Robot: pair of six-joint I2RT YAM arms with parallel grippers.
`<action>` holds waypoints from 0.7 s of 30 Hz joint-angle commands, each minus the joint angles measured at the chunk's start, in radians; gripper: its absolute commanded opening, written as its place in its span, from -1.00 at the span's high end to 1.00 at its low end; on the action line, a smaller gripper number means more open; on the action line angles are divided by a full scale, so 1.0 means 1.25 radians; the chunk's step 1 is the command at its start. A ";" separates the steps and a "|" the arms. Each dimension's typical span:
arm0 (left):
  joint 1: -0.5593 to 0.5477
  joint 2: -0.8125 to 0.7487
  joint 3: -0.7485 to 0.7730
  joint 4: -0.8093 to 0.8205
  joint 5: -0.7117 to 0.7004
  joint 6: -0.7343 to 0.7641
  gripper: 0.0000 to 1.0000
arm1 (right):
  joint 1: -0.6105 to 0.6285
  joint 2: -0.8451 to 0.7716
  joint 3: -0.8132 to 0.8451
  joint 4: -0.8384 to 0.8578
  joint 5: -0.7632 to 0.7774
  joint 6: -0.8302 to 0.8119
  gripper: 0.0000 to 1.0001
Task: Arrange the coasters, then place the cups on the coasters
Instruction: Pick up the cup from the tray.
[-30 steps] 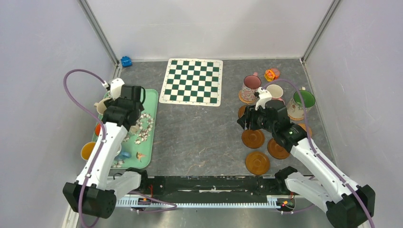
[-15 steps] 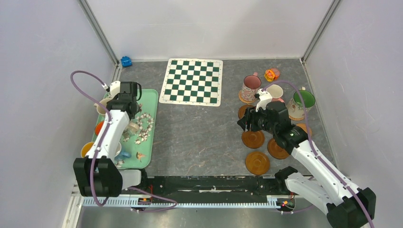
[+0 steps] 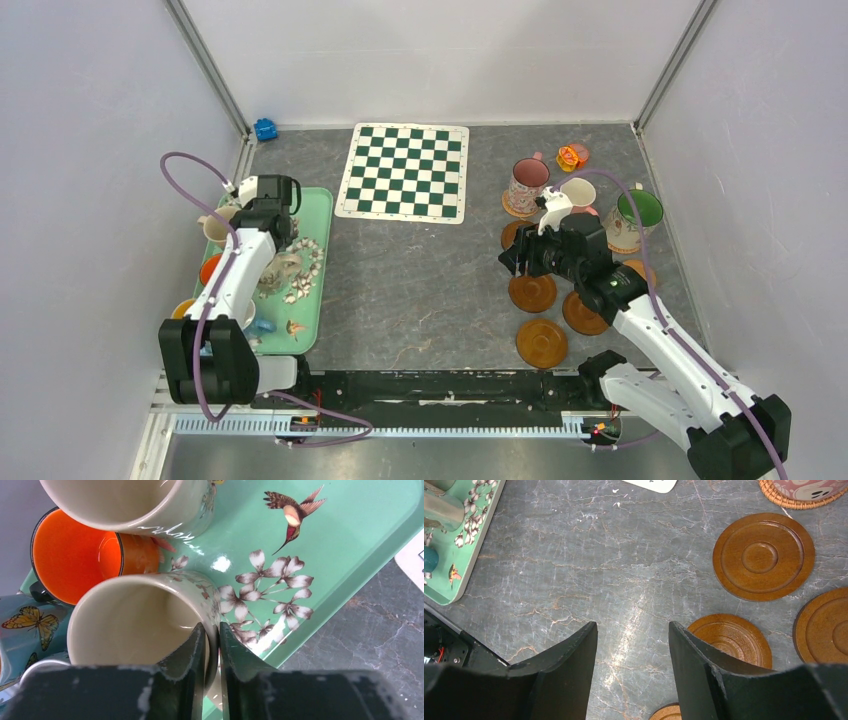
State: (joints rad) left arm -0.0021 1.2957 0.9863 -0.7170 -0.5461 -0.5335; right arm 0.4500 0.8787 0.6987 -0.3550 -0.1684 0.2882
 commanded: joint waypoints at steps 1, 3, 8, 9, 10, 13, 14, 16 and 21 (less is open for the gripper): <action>-0.001 -0.029 0.017 -0.049 0.021 0.029 0.69 | 0.005 0.001 0.018 0.028 -0.010 0.004 -0.14; -0.001 -0.051 0.019 -0.059 0.017 0.041 0.88 | 0.005 0.003 0.022 0.026 -0.011 0.005 -0.14; -0.002 -0.104 0.047 -0.078 0.028 0.074 0.96 | 0.005 0.005 0.031 0.024 -0.017 0.013 -0.15; -0.003 -0.113 0.055 -0.083 0.034 0.083 0.96 | 0.005 0.005 0.033 0.025 -0.020 0.015 -0.15; -0.005 -0.121 0.063 -0.087 0.045 0.093 0.96 | 0.005 0.005 0.034 0.024 -0.022 0.017 -0.15; -0.011 -0.153 0.081 -0.091 0.093 0.130 0.96 | 0.005 0.005 0.039 0.019 -0.022 0.018 -0.15; -0.013 -0.165 0.084 -0.091 0.118 0.144 0.96 | 0.005 0.003 0.041 0.017 -0.020 0.020 -0.15; -0.020 -0.184 0.088 -0.092 0.157 0.163 0.96 | 0.004 0.004 0.044 0.013 -0.017 0.023 -0.15; -0.086 -0.207 0.106 -0.111 0.185 0.194 0.96 | 0.005 -0.003 0.046 0.000 -0.001 0.040 -0.16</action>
State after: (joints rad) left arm -0.0460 1.0786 1.0431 -0.8738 -0.3435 -0.3878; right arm 0.4500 0.8841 0.7052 -0.3603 -0.1833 0.3149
